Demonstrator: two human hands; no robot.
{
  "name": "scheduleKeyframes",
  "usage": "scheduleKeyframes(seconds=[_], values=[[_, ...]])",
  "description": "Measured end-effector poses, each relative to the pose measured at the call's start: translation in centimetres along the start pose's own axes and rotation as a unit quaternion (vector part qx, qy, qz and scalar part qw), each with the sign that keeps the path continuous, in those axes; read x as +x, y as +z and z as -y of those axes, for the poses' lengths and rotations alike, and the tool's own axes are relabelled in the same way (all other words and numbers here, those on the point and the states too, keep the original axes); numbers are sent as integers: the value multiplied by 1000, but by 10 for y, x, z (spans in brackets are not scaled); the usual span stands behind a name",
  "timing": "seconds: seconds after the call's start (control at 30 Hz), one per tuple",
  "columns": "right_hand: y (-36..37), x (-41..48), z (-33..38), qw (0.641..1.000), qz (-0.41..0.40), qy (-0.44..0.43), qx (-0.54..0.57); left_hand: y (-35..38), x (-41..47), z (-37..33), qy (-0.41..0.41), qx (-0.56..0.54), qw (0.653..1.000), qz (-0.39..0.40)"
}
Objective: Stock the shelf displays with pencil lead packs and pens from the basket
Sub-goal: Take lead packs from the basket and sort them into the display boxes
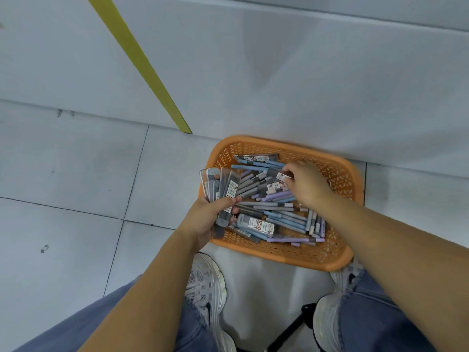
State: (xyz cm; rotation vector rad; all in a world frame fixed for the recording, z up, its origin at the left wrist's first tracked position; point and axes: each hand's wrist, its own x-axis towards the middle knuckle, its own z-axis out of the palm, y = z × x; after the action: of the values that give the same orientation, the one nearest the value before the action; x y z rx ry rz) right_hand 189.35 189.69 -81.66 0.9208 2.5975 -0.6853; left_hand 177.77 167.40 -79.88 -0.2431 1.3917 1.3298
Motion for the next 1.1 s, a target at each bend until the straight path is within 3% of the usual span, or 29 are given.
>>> scheduleKeyframes(seconds=[0.33, 0.43, 0.53, 0.63, 0.73, 0.83, 0.93, 1.1], values=[[12, -6, -14, 994, 88, 24, -66, 2, -1, 4, -1, -38, 999, -3], [15, -12, -15, 993, 105, 35, -39, 2, -6, 2, -17, -61, 998, -7], [10, -21, -10, 996, 71, 17, -49, 4, -13, -2, -18, -59, 998, -12], [-8, -31, 3, 996, 5, 26, 90, 12, -23, -10, -8, -47, 999, -5], [-43, -42, 28, 948, -4, 59, 314, 31, -39, -27, 26, -42, 999, 4], [-86, -58, 55, 898, -10, 37, 438, 54, -61, -54, 84, -34, 996, 27], [-124, -85, 80, 865, -41, -17, 500, 82, -96, -84, 149, -25, 987, 58], [-190, -142, 115, 864, -112, -101, 481, 119, -161, -124, 250, -16, 965, 79]])
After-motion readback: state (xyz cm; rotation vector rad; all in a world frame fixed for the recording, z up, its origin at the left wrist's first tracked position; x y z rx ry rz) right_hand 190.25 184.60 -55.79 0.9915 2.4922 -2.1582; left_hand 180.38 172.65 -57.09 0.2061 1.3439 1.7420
